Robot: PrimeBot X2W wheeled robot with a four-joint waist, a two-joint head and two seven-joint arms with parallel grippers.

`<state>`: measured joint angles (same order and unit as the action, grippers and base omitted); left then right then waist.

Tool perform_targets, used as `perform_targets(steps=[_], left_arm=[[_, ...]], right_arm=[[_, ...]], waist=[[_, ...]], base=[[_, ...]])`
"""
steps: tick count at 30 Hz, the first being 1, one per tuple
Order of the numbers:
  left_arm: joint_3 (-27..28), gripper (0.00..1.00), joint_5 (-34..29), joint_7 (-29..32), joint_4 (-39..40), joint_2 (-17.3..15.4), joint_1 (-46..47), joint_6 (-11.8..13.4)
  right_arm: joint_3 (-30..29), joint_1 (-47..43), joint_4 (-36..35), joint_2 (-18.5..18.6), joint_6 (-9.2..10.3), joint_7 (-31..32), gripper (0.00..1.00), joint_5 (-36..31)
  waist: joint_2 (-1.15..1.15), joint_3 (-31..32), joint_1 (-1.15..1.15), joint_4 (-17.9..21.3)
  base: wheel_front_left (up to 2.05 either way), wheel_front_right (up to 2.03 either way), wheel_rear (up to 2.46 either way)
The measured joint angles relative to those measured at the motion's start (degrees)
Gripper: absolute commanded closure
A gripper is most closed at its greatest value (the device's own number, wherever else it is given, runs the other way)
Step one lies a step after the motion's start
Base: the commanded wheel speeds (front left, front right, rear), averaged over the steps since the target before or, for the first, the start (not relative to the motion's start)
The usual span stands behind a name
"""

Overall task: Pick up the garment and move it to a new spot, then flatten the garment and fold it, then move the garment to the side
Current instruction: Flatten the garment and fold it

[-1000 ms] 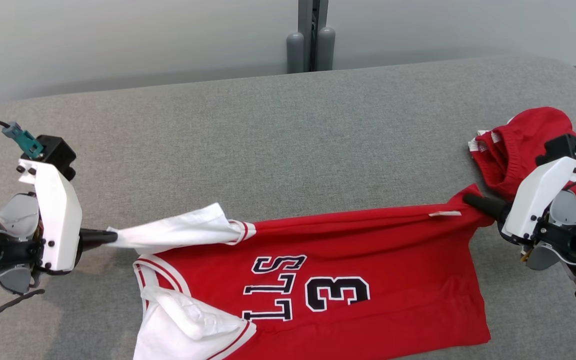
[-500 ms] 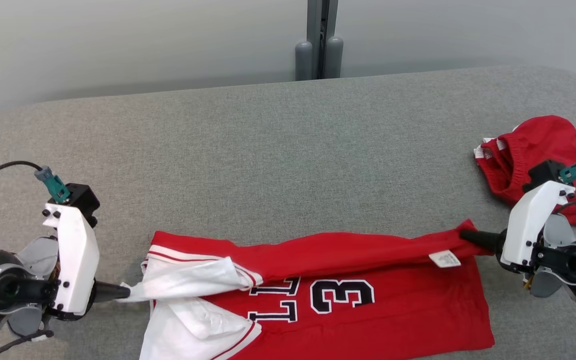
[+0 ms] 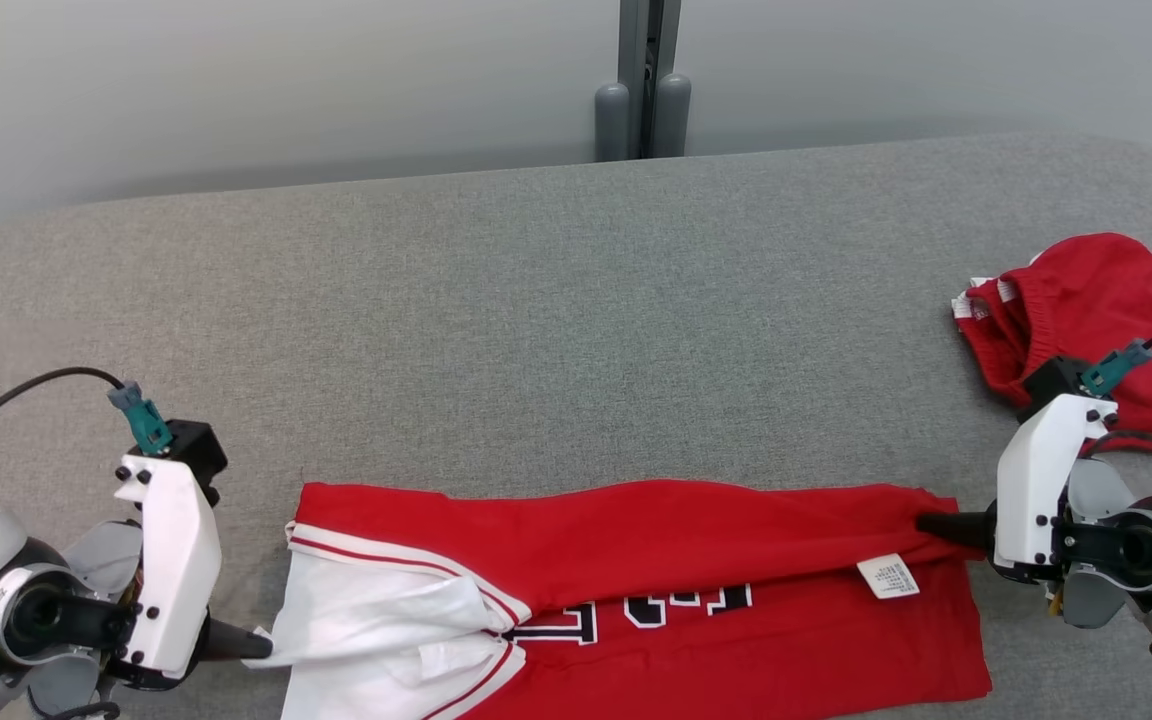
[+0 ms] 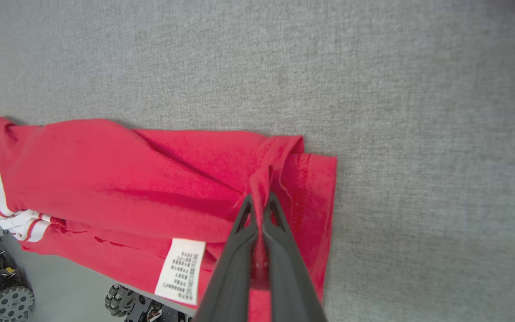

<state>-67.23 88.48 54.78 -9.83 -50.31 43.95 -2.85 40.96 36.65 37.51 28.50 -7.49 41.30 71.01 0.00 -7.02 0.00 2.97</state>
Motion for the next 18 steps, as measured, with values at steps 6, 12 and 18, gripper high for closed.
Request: perform_targets(steps=[6, 12, 18], left_arm=[[-0.62, 1.0, 0.49, 0.49, -0.12, 0.74, -1.09, 0.24], [-0.79, 1.0, 1.36, 0.9, -0.3, 1.33, -1.51, 0.22], [-1.47, 0.0, 0.8, 1.08, -0.87, 1.67, -2.31, 0.22]], right_arm=[[0.63, 0.01, 0.91, -0.87, 0.0, -0.05, 0.75, -0.52], [1.08, 0.01, 1.57, -1.05, 0.0, -0.51, 0.72, -0.81], [1.36, 0.01, 2.37, -1.49, 0.0, -1.66, 0.0, -1.15]], waist=[[0.0, 0.51, 0.0, 0.2], [0.0, 1.11, 0.0, 0.52], [0.0, 1.68, 0.0, 0.66]], base=[[0.0, 0.0, 0.0], [0.0, 0.0, 0.0], [0.0, 0.0, 0.0]])
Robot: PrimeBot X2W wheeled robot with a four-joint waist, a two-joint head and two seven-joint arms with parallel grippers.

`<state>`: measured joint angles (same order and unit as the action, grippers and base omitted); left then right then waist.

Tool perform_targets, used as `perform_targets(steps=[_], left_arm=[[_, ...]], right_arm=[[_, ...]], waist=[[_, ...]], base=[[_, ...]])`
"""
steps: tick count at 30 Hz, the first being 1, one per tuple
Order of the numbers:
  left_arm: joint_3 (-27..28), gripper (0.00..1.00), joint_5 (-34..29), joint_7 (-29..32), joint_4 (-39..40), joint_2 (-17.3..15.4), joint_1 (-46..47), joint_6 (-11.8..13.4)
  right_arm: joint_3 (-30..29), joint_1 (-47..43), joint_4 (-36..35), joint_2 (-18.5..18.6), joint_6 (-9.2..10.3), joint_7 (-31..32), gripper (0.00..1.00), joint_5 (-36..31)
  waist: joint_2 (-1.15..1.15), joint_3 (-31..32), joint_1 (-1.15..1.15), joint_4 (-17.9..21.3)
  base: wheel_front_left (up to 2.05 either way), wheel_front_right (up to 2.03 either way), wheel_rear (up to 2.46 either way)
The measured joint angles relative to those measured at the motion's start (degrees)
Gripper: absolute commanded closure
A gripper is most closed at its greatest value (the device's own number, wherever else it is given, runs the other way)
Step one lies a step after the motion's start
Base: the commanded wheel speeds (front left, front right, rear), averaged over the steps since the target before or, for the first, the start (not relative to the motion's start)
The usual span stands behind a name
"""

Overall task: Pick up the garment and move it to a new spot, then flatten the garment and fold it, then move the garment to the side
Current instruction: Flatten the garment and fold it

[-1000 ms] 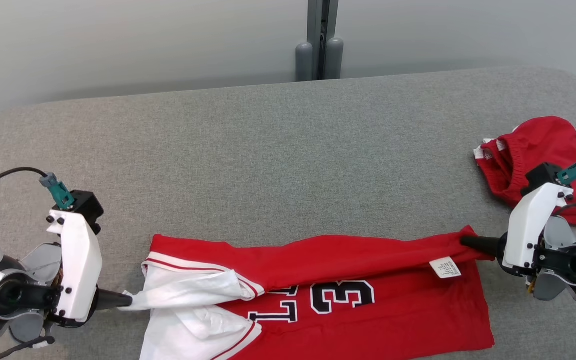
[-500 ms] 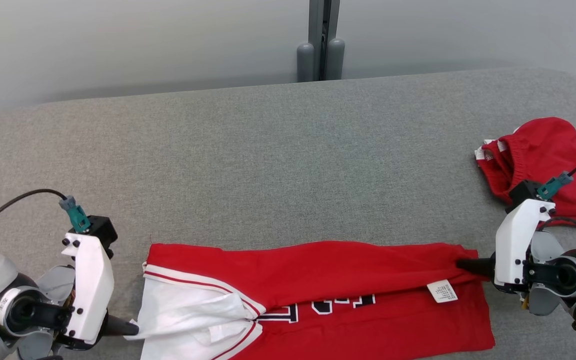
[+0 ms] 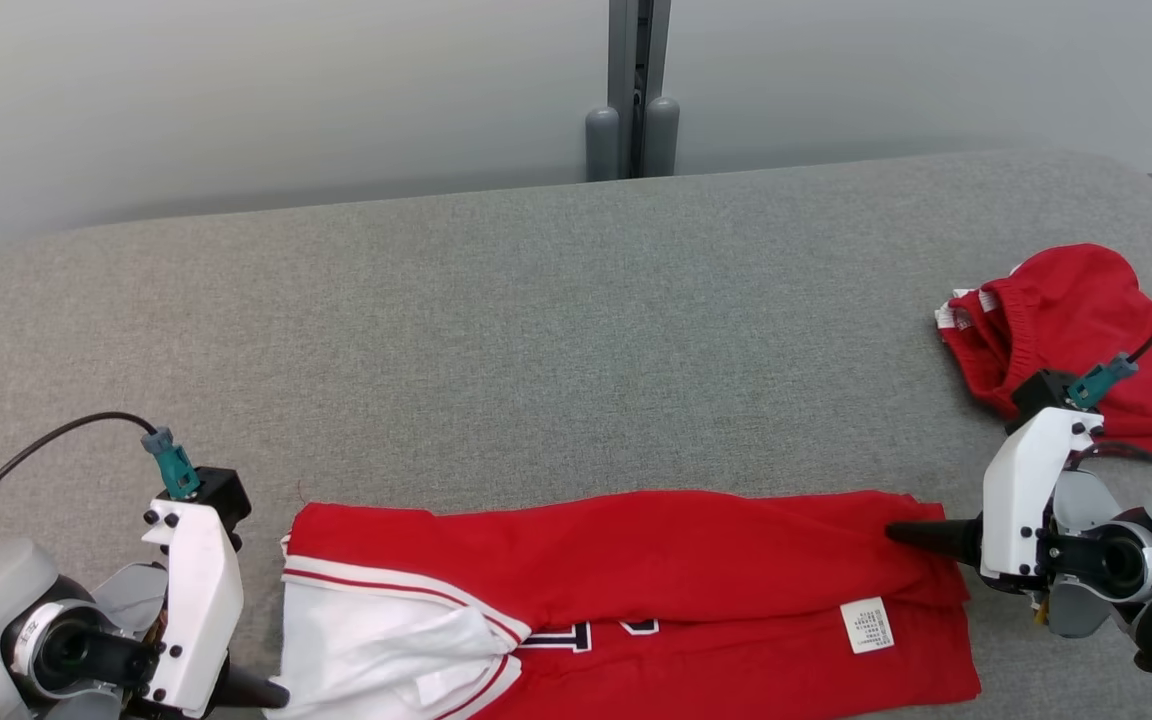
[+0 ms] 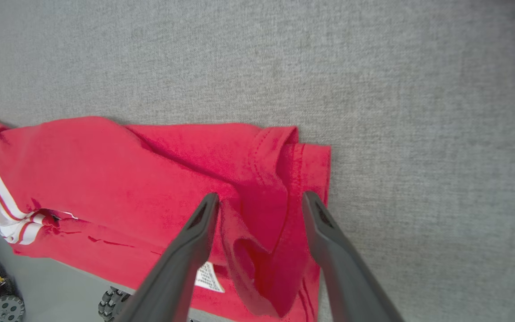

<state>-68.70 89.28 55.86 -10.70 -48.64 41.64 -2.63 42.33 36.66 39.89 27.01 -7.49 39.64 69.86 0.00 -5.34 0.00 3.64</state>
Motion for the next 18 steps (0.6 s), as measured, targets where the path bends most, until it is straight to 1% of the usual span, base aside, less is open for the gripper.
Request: perform_targets(steps=[4, 7, 10, 14, 16, 18], left_arm=[[-0.44, 0.0, -0.41, -0.24, -0.47, 0.1, -0.86, -0.16], [-0.13, 0.0, -0.42, -1.01, -0.54, -0.09, -1.02, -0.36], [1.14, 0.0, -0.44, -3.11, -0.31, -0.63, -0.99, -0.71], [3.54, 0.0, -2.45, -9.0, 0.38, -1.33, -0.56, -1.44], [5.24, 0.0, -3.88, -13.4, 0.9, -1.67, -0.3, -1.83], [6.31, 0.0, -5.81, -17.63, 1.59, -2.49, -0.26, -1.85]], right_arm=[[-0.35, -0.04, 0.12, -0.44, 0.0, -0.9, 0.0, 0.41], [-1.31, -0.11, -0.02, 0.21, 0.0, -2.18, 0.0, 1.08], [-2.82, -0.48, -1.47, 0.92, 0.0, -4.47, 0.0, 1.92], [-5.28, -0.69, -5.63, 2.5, 0.0, -10.05, 0.0, 2.2], [-6.6, -1.1, -8.13, 3.21, 0.0, -13.52, 0.0, 2.18], [-6.89, -1.28, -10.67, 4.12, 0.0, -17.6, 0.0, 0.42]], waist=[[0.0, 0.83, 0.0, 0.07], [0.0, 1.75, 0.0, 0.03], [0.0, 2.96, 0.0, -0.06], [0.0, 4.51, 0.0, -0.23], [0.0, 5.1, 0.0, -0.31], [0.0, 5.46, 0.0, -0.29]], base=[[0.0, 0.0, 0.0], [0.0, 0.0, 0.0], [0.0, 0.0, 0.0], [0.0, 0.0, 0.0], [0.0, 0.0, 0.0], [0.0, 0.0, 0.0]])
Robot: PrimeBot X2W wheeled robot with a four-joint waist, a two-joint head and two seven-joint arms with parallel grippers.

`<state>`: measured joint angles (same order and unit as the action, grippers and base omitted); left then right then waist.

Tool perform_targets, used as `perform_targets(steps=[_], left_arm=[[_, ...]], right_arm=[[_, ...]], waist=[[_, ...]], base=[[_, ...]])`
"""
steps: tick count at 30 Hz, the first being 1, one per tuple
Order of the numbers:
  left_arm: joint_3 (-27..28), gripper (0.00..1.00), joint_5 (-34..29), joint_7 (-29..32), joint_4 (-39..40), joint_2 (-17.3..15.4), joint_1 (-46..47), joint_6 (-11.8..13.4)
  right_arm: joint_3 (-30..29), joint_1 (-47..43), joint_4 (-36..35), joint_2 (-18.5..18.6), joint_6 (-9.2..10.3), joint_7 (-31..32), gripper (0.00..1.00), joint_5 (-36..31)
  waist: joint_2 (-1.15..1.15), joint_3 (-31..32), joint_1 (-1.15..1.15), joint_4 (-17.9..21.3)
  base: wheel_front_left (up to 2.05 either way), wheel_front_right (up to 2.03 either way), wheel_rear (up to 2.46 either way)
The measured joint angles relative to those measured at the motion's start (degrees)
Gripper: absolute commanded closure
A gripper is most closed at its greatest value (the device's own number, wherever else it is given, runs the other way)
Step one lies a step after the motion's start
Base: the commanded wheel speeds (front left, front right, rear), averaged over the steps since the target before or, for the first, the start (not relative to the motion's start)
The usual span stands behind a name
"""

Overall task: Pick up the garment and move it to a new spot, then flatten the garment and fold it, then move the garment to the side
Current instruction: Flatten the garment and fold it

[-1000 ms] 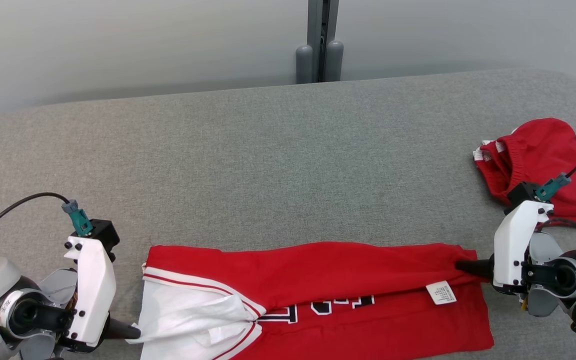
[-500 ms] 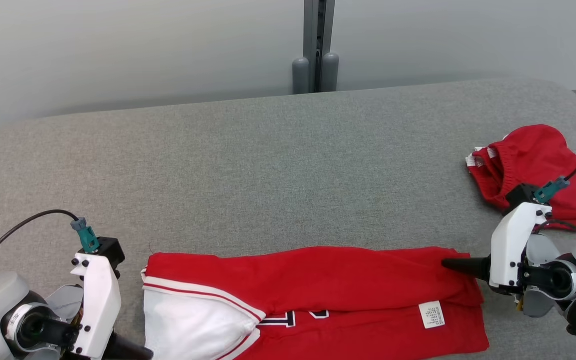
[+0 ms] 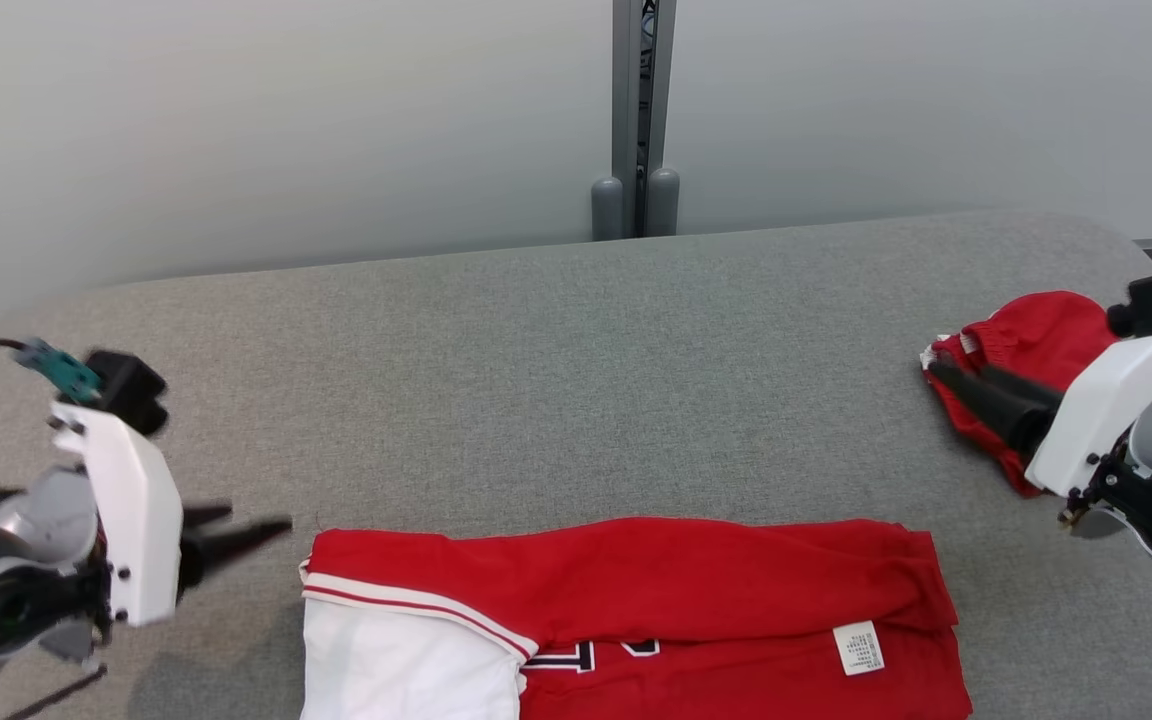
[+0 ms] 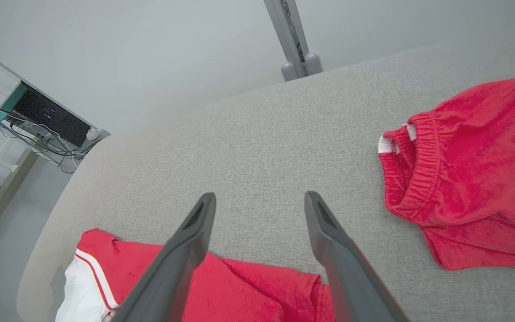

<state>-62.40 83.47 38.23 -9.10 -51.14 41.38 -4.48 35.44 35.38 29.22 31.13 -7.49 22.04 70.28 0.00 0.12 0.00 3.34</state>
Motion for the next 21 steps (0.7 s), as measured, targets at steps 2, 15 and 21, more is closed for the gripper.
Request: perform_targets(steps=[2, 15, 21], left_arm=[[2.33, 0.0, -1.78, -6.67, 0.53, -0.26, -0.19, 0.26], [10.66, 0.0, -12.96, -47.45, 5.14, -0.41, -14.02, 14.1], [17.52, 0.0, -17.47, -53.1, 8.9, 3.15, -20.64, 20.07]], right_arm=[[-1.23, -0.79, -1.96, 0.03, 0.0, -5.94, 0.0, -1.54], [-7.64, -9.52, -5.58, -2.7, 0.01, -32.57, 0.0, -12.98], [-14.67, -16.31, -5.65, -6.87, 0.0, -36.45, 0.0, -19.06]], waist=[[0.0, 0.22, 0.0, 0.0], [0.0, 0.58, 0.0, -0.25], [0.0, 0.39, 0.0, -1.4]], base=[[0.0, 0.0, 0.0], [0.0, 0.0, 0.0], [0.0, 0.0, 0.0]])
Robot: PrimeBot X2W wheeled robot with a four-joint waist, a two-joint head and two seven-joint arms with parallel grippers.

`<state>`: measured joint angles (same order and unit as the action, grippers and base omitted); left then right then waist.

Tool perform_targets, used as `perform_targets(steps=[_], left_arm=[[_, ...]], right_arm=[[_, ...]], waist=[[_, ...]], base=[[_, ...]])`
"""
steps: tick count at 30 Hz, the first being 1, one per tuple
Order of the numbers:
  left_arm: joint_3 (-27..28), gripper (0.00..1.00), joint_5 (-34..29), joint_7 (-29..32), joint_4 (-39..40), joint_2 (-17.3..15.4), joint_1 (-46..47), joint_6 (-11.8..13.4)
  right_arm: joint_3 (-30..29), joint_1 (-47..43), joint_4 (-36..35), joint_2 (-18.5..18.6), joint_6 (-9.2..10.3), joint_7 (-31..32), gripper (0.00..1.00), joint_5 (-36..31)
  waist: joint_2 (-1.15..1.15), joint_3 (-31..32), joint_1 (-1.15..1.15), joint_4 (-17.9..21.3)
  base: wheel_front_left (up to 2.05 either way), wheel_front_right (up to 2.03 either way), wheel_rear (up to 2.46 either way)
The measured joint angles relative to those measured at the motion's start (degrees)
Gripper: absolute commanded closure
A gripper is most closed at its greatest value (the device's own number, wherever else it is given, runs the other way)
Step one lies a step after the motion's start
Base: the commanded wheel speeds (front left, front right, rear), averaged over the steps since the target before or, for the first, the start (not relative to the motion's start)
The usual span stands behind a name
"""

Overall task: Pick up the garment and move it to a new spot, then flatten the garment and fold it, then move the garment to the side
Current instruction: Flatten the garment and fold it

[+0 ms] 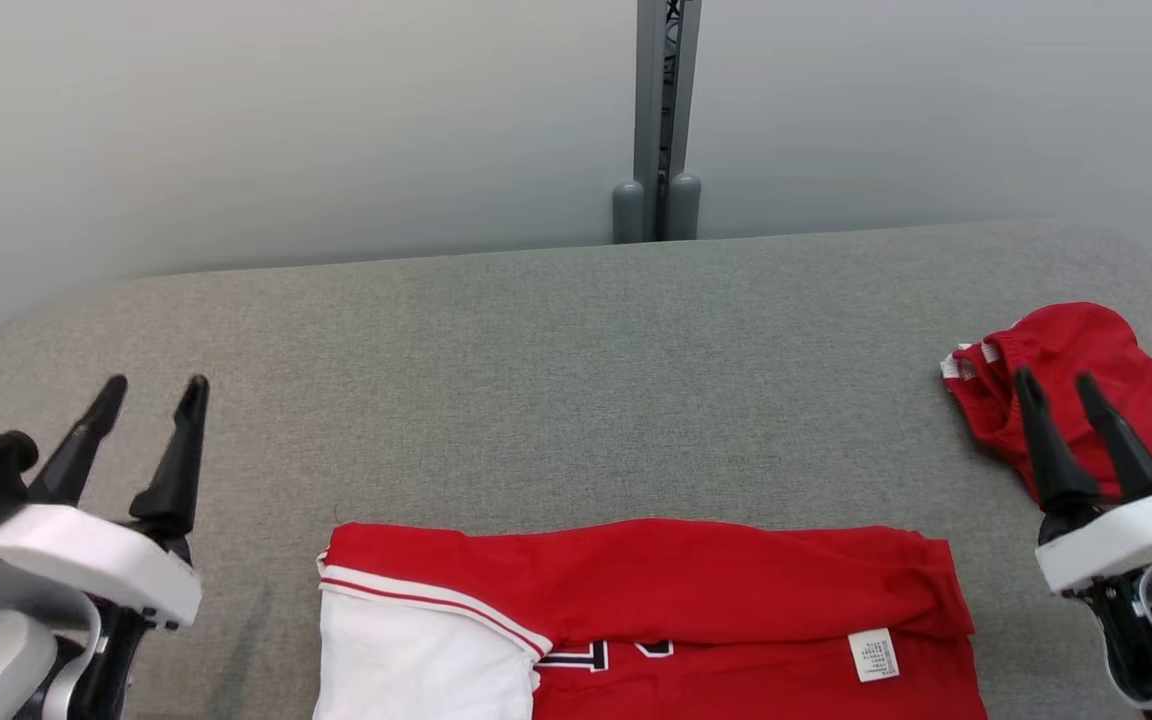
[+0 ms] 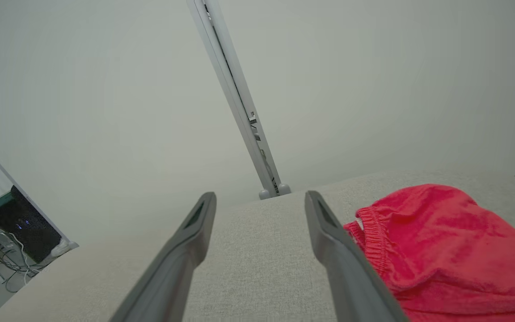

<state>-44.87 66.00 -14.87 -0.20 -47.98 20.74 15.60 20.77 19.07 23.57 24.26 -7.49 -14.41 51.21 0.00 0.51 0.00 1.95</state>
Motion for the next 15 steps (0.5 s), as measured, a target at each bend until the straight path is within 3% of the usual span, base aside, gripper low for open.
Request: perform_targets(steps=[2, 6, 11, 15], left_arm=[[7.26, 0.0, -3.61, -0.05, 1.46, 3.74, -2.99, 1.68], [15.25, 0.0, -12.6, -0.11, 2.68, 10.39, -12.02, 2.04], [23.08, 0.0, -20.49, -0.11, 3.24, 18.56, -19.09, 0.44], [25.94, 0.0, -24.99, -0.11, 2.09, 22.95, -21.76, -1.98]], right_arm=[[-2.89, -2.36, -0.23, -1.59, 0.01, -0.33, 0.0, -2.03], [-5.27, -7.19, -0.9, -5.2, 0.01, -0.47, 0.0, -6.0], [-6.89, -10.51, -1.08, -8.18, 0.0, -0.49, 0.0, -9.32], [-8.24, -12.63, -0.96, -9.6, 0.0, -0.26, 0.0, -10.82]], waist=[[0.0, -0.22, 0.0, -0.38], [0.0, -0.77, 0.0, -0.73], [0.0, -1.4, 0.0, -0.62], [0.0, -1.59, 0.0, -0.73]], base=[[0.0, 0.0, 0.0], [0.0, 0.0, 0.0], [0.0, 0.0, 0.0], [0.0, 0.0, 0.0]])
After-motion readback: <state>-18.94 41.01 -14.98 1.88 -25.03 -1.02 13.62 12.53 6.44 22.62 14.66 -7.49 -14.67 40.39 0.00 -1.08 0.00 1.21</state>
